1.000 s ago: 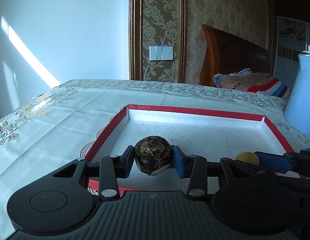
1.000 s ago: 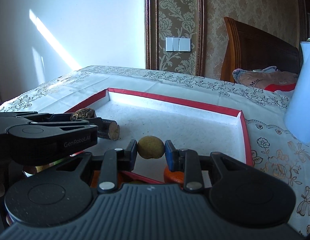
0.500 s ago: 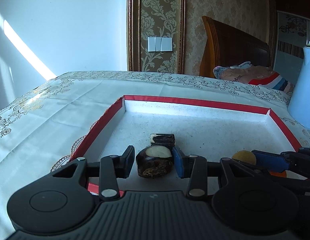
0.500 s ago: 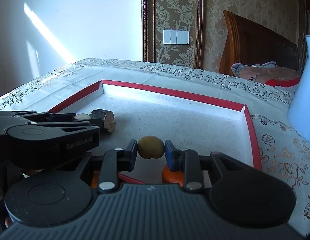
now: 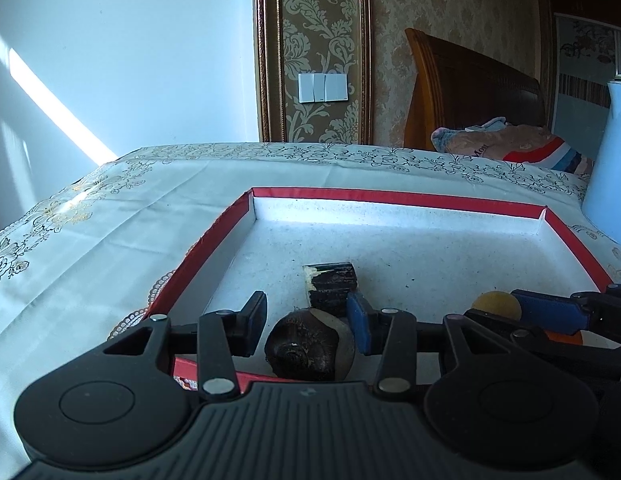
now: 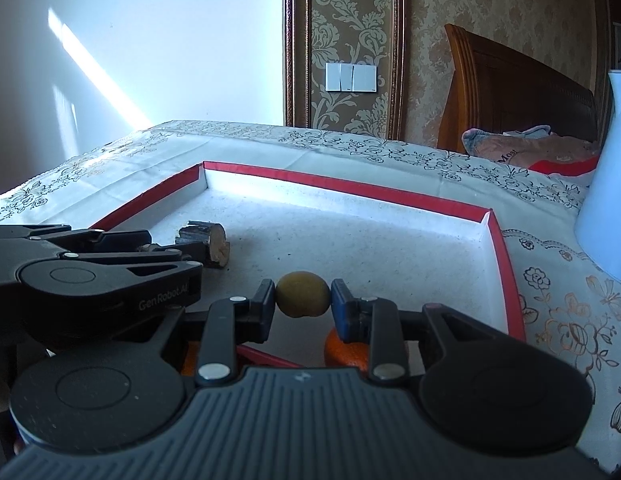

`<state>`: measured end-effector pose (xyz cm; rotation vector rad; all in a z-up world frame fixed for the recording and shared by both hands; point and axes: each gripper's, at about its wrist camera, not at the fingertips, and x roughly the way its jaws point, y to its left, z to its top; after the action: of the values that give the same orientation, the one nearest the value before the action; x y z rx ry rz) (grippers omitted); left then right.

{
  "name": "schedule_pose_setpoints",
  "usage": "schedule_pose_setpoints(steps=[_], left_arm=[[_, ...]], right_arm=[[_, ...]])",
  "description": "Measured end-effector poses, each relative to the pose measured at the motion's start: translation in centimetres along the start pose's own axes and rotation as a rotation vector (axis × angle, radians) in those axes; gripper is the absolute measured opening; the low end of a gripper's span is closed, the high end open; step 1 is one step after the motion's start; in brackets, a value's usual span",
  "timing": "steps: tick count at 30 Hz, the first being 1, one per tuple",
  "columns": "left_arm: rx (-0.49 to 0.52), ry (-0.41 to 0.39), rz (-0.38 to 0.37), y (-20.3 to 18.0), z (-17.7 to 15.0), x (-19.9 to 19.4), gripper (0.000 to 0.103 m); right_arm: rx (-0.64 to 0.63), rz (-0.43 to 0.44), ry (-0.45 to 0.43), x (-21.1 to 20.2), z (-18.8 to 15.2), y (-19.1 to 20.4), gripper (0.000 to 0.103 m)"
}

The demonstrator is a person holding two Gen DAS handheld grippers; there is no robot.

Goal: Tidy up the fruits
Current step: 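Open the left tool to set the dark fruit in the tray while the right releases the kiwi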

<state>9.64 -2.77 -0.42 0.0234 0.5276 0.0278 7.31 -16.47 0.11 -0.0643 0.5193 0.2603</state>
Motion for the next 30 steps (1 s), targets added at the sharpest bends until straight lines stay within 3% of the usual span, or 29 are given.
schedule_pose_setpoints(steps=[2,17,30], left_arm=[[-0.008,0.023,-0.001,0.2,-0.1,0.2,0.052],[0.026,0.067,-0.006,-0.1,-1.2,-1.2,0.051],[0.049,0.024,0.004,-0.4,-1.5,-2.6,0.051]], right_arm=[[-0.004,0.001,0.001,-0.1,0.0,0.0,0.030],[-0.038,-0.007,-0.006,-0.9,-0.4,0.1,0.030],[0.033,0.015,-0.040,-2.4,-0.5,-1.3,0.047]])
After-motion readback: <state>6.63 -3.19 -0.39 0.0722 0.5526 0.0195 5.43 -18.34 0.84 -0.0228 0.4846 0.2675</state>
